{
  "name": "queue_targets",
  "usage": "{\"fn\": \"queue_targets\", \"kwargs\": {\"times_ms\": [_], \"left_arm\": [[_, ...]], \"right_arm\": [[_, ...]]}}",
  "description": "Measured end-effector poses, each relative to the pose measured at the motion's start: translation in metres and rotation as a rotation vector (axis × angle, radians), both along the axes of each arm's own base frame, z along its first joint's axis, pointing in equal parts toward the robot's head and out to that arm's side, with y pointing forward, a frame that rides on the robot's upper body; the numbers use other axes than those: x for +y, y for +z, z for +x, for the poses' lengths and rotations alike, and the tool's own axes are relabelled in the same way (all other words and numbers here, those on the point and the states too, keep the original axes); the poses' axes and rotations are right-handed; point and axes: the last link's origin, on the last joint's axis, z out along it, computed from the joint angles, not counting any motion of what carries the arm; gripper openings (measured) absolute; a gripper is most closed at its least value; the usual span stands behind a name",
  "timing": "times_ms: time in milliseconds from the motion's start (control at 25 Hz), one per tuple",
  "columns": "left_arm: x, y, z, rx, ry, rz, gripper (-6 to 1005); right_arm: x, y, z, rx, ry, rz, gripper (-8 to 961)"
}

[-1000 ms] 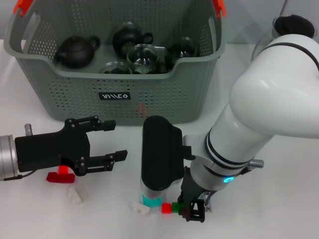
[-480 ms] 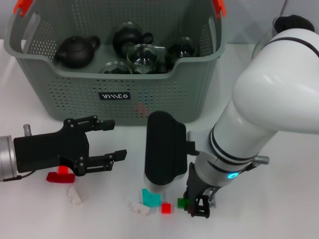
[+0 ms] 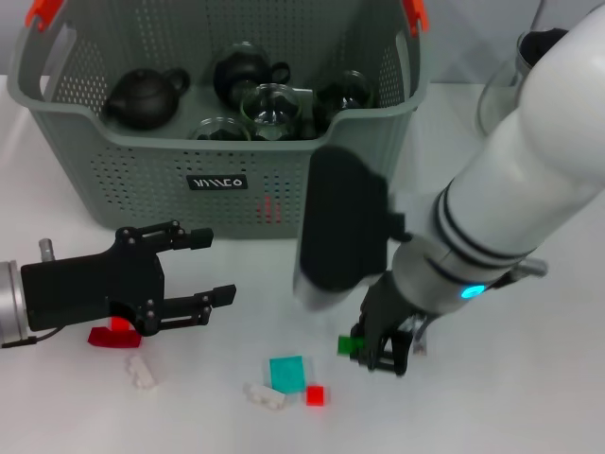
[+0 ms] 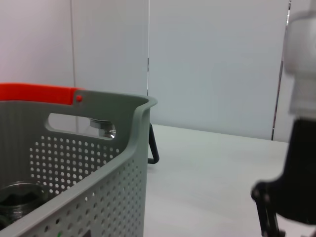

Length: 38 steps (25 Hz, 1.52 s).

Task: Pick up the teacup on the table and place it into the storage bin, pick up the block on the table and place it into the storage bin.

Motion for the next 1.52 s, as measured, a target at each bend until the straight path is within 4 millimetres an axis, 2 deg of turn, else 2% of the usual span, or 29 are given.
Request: {"fn": "queue_targets", "kwargs": {"times_ms": [160, 480, 600, 720, 840, 1120, 1320, 1520], "left_arm": [[0.001, 0.001, -0.001, 0.008, 0.001, 0.004, 753], [0.001, 0.004, -0.004, 0.018, 0.004, 0.024, 753], [0.001, 0.005, -0.004, 0.017, 0.0, 0.023, 752], [0.002, 0.005, -0.003, 0.016, -0.003, 0.022, 752], [0.002, 0.005, -0.003, 0.014, -0.003, 0.021, 752], [0.003, 0.005, -0.002, 0.007, 0.0, 0.029, 753], [0.003, 0.007, -0.003, 0.003, 0.006, 0.033, 752], [0.003, 0.007, -0.003, 0.003, 0.01, 0.033, 752]], "right_arm": [[0.007, 0.027, -0.019, 0.063, 0.012, 0.048, 192], [0.025, 0.095, -0.087, 0.249, 0.137, 0.192, 191], [0.038, 0.113, -0.11, 0.323, 0.192, 0.254, 191], [0.055, 0.122, -0.126, 0.393, 0.25, 0.343, 191], [0.075, 0.121, -0.133, 0.455, 0.288, 0.43, 191], [0.124, 0.095, -0.119, 0.506, 0.265, 0.569, 191], [0.143, 0.085, -0.109, 0.513, 0.259, 0.638, 197], [0.148, 0.083, -0.103, 0.509, 0.246, 0.652, 221]]}}
